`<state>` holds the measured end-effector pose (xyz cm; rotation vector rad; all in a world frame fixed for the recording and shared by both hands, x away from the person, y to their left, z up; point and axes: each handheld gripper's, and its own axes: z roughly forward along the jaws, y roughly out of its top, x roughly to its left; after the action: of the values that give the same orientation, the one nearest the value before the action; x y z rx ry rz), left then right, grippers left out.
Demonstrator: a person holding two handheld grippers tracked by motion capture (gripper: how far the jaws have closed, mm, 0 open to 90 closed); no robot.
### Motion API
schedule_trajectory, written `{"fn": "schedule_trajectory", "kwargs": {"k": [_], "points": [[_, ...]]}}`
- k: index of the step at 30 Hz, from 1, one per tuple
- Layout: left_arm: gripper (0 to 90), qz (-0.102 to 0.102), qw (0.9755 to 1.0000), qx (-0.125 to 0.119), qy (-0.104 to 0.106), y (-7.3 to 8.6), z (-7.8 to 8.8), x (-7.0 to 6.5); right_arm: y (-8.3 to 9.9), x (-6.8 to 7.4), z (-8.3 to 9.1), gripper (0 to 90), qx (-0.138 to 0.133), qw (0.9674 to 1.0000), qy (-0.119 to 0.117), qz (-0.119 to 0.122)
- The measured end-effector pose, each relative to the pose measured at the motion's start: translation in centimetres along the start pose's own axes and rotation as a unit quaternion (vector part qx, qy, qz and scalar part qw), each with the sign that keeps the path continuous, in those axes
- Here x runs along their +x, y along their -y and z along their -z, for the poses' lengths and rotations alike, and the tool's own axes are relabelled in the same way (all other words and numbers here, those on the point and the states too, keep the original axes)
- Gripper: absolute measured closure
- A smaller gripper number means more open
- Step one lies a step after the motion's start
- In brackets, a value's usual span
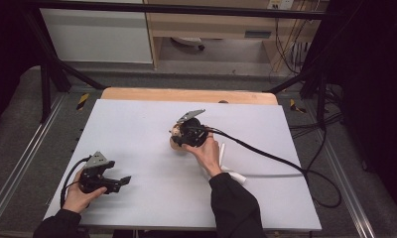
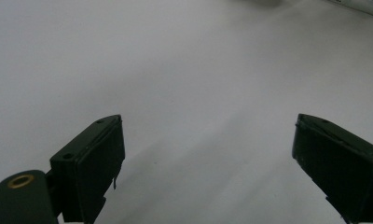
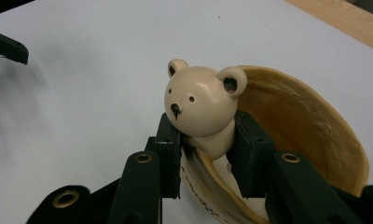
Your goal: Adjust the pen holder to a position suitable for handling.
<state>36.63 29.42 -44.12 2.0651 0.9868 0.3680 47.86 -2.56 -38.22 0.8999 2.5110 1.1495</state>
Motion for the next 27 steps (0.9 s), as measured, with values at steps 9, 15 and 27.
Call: {"fn": "schedule_trajectory", "kwargs": {"k": [9,15,27], "points": [[9.4,-0.002,1.0000,0.000,0.000,0.0,0.1,0.0,0.9,0.7,-1.4,66.5,0.015,0.9999,0.000,-0.007],[9.4,-0.001,1.0000,-0.001,0.000,0.0,0.0,0.0,1.2,1.0,-1.7,66.2,0.006,1.0000,0.003,-0.003],[9.4,-0.005,1.0000,0.002,-0.001,0.0,0.1,-0.1,1.2,1.8,-0.1,32.0,-0.013,0.9999,-0.001,-0.011]]}}
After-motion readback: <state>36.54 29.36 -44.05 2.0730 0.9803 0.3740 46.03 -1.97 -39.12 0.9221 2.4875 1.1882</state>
